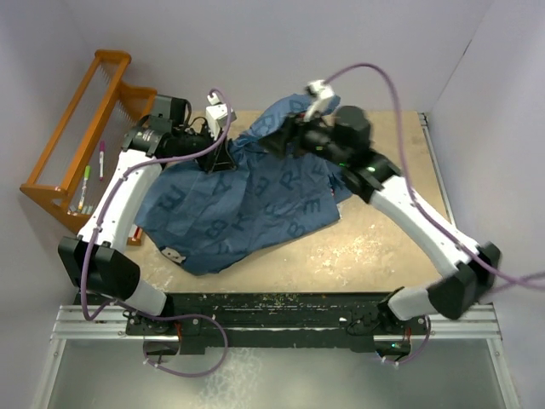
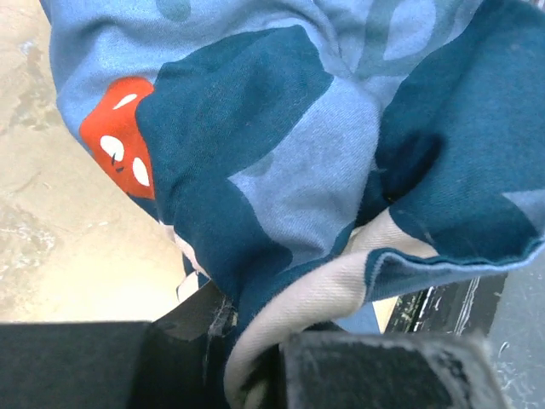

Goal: Remove the pillowcase from the pillow

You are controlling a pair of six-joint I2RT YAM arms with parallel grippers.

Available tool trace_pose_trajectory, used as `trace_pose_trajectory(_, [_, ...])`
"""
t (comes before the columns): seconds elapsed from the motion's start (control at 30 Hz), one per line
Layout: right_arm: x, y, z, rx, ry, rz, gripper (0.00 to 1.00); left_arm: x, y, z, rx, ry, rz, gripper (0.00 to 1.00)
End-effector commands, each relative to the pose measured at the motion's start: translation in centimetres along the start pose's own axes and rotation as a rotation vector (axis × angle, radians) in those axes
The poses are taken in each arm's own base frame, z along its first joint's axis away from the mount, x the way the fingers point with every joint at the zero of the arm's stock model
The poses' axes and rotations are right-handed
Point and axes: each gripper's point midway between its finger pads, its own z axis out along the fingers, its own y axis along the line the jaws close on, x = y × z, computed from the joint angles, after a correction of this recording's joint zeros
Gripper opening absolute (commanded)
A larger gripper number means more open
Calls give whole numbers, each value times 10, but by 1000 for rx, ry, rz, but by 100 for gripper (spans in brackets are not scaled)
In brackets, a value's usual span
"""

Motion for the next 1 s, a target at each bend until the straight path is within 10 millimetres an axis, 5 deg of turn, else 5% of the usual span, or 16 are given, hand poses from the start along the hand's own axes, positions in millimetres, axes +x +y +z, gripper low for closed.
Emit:
trace_pose_trajectory(0.0, [-67, 34, -89, -251, -226, -12, 73, -37, -8, -28, -24, -87, 205, 0])
trace_pose_trajectory(0.2, [-25, -44, -137, -111, -174, 108, 73, -47, -44, -47, 89, -125, 336, 0])
trace_pose_trajectory(0.33, [24, -137, -142, 121, -100, 361, 60, -57, -60, -63, 93, -160, 416, 0])
trace_pose_trajectory(0.47, [66, -188, -144, 328, -47, 392, 53, -60, -65, -70, 82, -164, 439, 0])
trace_pose_trajectory(0.6, [120, -216, -146, 450, 49, 468, 45, -59, -63, -71, 66, -153, 447, 0])
trace_pose_trajectory(0.77, [181, -212, -123, 426, 170, 485, 43, -63, -62, -72, 52, -164, 443, 0])
trace_pose_trajectory(0.97, [183, -190, -79, 317, 169, 417, 49, -66, -65, -75, 55, -167, 430, 0])
